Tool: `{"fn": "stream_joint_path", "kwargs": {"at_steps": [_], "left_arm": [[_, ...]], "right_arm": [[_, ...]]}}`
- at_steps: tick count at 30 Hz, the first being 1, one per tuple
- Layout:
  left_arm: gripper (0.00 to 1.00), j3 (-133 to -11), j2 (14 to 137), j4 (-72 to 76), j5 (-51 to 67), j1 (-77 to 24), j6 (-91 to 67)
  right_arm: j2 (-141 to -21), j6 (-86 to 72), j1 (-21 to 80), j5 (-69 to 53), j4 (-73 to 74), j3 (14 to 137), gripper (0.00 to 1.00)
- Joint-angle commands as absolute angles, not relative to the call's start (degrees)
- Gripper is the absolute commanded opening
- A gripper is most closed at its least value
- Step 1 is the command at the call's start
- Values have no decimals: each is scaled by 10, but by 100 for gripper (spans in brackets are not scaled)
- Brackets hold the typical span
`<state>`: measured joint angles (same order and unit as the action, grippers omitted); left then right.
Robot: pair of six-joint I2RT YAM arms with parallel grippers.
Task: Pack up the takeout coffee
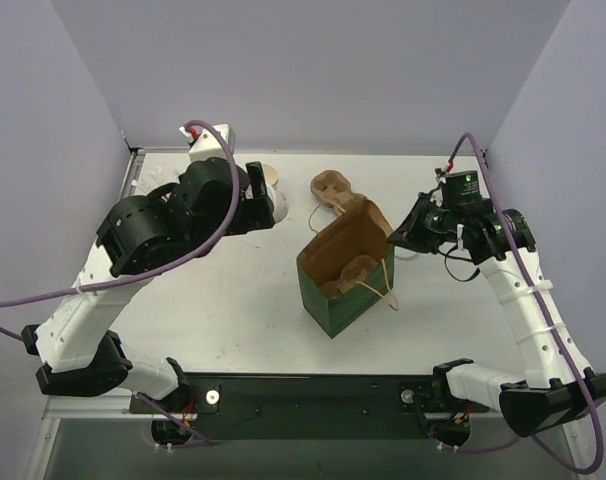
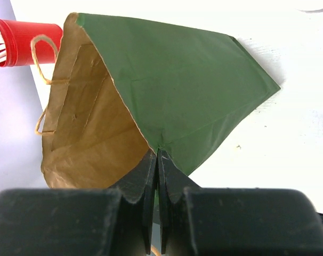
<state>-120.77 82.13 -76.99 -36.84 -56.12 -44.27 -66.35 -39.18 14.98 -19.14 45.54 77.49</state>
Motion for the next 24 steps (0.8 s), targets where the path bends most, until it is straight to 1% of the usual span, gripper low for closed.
{"fn": "stream_joint_path", "kwargs": {"at_steps": [1, 8, 14, 17, 24], "left_arm": [[39, -1217, 802, -812, -339, -559, -389], [38, -1213, 802, -772, -223, -561, -343], [38, -1214, 806, -754, -172, -562, -314], [38, -1233, 830, -772, -160, -562, -300], [38, -1313, 931, -872, -178, -564, -273]], "right_arm": [[-685, -389, 179, -170, 437, 826, 0], [-736, -395, 243, -136, 437, 882, 0], [-777, -396, 279, -141, 423, 903, 0], [-794, -397, 285, -185, 404, 912, 0], [-824, -404, 298, -221, 402, 951, 0]]}}
